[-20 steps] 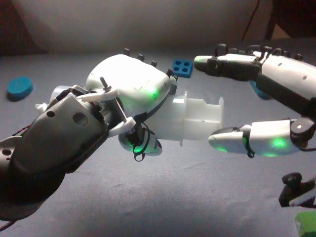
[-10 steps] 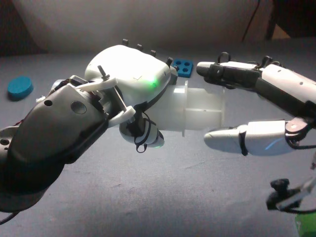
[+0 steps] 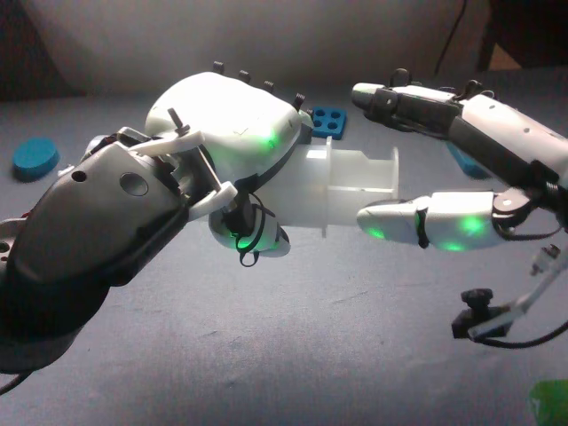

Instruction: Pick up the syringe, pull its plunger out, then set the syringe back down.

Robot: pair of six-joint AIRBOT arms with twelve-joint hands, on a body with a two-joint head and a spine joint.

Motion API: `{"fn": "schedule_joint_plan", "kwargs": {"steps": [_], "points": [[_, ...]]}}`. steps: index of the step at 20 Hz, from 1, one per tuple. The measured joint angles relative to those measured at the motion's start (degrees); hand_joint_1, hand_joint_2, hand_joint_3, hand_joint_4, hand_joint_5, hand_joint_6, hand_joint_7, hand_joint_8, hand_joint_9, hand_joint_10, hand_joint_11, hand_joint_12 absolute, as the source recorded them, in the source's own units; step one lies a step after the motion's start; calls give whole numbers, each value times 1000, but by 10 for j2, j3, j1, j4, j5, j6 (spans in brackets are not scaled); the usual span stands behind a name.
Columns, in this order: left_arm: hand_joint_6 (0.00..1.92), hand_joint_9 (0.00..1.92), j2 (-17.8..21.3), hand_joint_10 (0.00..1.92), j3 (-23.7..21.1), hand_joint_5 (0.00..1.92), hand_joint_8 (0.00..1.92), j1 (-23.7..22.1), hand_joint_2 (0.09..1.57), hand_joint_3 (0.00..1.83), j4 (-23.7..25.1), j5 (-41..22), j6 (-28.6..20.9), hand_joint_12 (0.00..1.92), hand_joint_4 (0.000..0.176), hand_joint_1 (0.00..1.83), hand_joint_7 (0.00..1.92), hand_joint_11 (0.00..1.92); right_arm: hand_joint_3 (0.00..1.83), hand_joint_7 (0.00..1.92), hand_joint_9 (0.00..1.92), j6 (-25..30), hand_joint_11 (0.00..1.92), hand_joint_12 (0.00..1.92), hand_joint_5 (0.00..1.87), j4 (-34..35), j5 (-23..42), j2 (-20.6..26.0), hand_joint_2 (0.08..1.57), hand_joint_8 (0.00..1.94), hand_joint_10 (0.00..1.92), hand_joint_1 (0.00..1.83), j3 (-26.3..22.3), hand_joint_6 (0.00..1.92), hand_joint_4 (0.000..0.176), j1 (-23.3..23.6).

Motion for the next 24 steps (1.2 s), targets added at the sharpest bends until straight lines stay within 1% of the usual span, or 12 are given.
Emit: {"fn": "schedule_joint_plan", "kwargs": {"steps": [2, 4, 7, 10, 11, 12, 14, 17, 19, 20, 22, 24], "points": [[1010, 913, 0, 1199, 2, 941, 896, 0, 1105, 0, 2, 2, 0, 1056, 0, 1377, 1008, 845, 8, 365, 345, 10, 0, 820, 306, 5, 7, -10, 949, 2, 0, 978, 10, 1, 0, 4], [973, 910, 0, 1191, 3, 955, 936, -1, 1103, 0, 1, 5, 3, 1049, 0, 1378, 1001, 840, 5, 372, 355, 27, 0, 841, 304, 21, 25, -16, 951, 3, 3, 980, 12, 1, 0, 12], [932, 925, 0, 1176, 3, 976, 963, -1, 1100, 0, 1, 13, 3, 1038, 0, 1379, 988, 868, 3, 385, 379, 44, 0, 870, 319, 20, 40, -25, 951, 5, 10, 975, 12, 6, 0, 14], [1050, 916, 0, 1221, 3, 832, 1017, -2, 1127, 1, 1, 14, 3, 1028, 0, 1374, 974, 878, 0, 394, 383, 46, 0, 912, 321, 31, 45, -35, 945, 3, 6, 981, 21, 3, 0, 17], [1055, 920, 0, 1210, 3, 848, 1003, -2, 1124, 0, 1, 13, 3, 1030, 0, 1375, 975, 875, 0, 398, 386, 46, 0, 917, 326, 39, 45, -39, 945, 4, 6, 981, 27, 4, 0, 21], [1006, 937, 0, 1173, 3, 915, 960, -2, 1108, 0, 1, 13, 3, 1026, 0, 1378, 989, 894, 0, 406, 390, 46, 3, 923, 335, 41, 44, -43, 945, 6, 7, 981, 32, 7, 0, 21], [985, 941, 0, 1160, 5, 941, 954, -2, 1103, 0, 1, 12, 3, 1015, 0, 1379, 986, 891, 0, 402, 388, 48, 0, 923, 330, 44, 44, -48, 945, 4, 5, 981, 40, 4, 0, 21], [1003, 906, 0, 1211, 10, 918, 997, -6, 1115, 1, 1, 15, 3, 1015, 0, 1376, 970, 859, 0, 390, 383, 49, 0, 884, 323, 48, 45, -53, 946, 0, 1, 979, 44, 0, 0, 21], [1019, 908, 0, 1214, 13, 899, 985, -7, 1117, 0, 2, 17, 2, 1017, 0, 1376, 976, 851, 2, 386, 380, 49, 0, 882, 322, 47, 45, -53, 950, 0, 0, 988, 44, 0, 0, 21], [966, 890, 0, 1212, 13, 914, 1074, -7, 1120, 0, 2, 19, 2, 1021, 0, 1375, 959, 835, 0, 387, 392, 50, 0, 919, 322, 47, 44, -55, 949, 0, 3, 1009, 45, 0, 0, 21], [895, 911, 0, 1176, 13, 979, 1057, -7, 1106, 0, 2, 21, 2, 1024, 0, 1378, 961, 851, 0, 390, 385, 51, 1, 923, 326, 50, 44, -57, 950, 2, 0, 1009, 46, 2, 0, 21], [952, 918, 0, 1175, 14, 964, 972, -7, 1104, 0, 2, 19, 3, 1026, 0, 1378, 983, 856, 2, 400, 385, 52, 0, 923, 327, 56, 42, -60, 954, 5, 1, 1003, 47, 2, 0, 25]]}}
